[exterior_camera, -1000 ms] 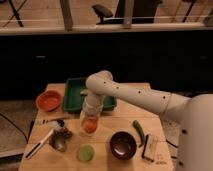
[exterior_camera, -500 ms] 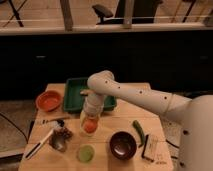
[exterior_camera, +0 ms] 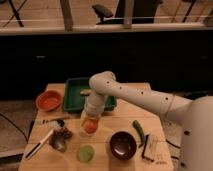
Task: Place apple in paper cup
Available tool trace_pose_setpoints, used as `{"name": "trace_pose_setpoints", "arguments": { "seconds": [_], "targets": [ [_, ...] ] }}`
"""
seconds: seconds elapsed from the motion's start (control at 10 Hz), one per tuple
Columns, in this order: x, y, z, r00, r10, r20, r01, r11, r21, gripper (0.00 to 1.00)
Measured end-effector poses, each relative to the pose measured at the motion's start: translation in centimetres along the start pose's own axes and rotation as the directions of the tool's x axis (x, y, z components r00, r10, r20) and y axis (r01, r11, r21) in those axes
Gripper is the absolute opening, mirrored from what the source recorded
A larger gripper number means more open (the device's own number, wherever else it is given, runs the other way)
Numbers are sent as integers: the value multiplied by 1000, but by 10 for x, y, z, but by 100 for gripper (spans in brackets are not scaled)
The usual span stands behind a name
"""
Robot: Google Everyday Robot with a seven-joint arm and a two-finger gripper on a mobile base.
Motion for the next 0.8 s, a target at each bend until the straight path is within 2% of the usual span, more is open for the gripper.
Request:
{"name": "trace_pose_setpoints", "arguments": {
  "seconds": [0.5, 0.8],
  "targets": [
    [1, 2, 0, 1000, 27, 6, -27, 999, 25, 4],
    [3, 1, 1, 999, 36, 13, -37, 999, 37, 11]
  ]
}}
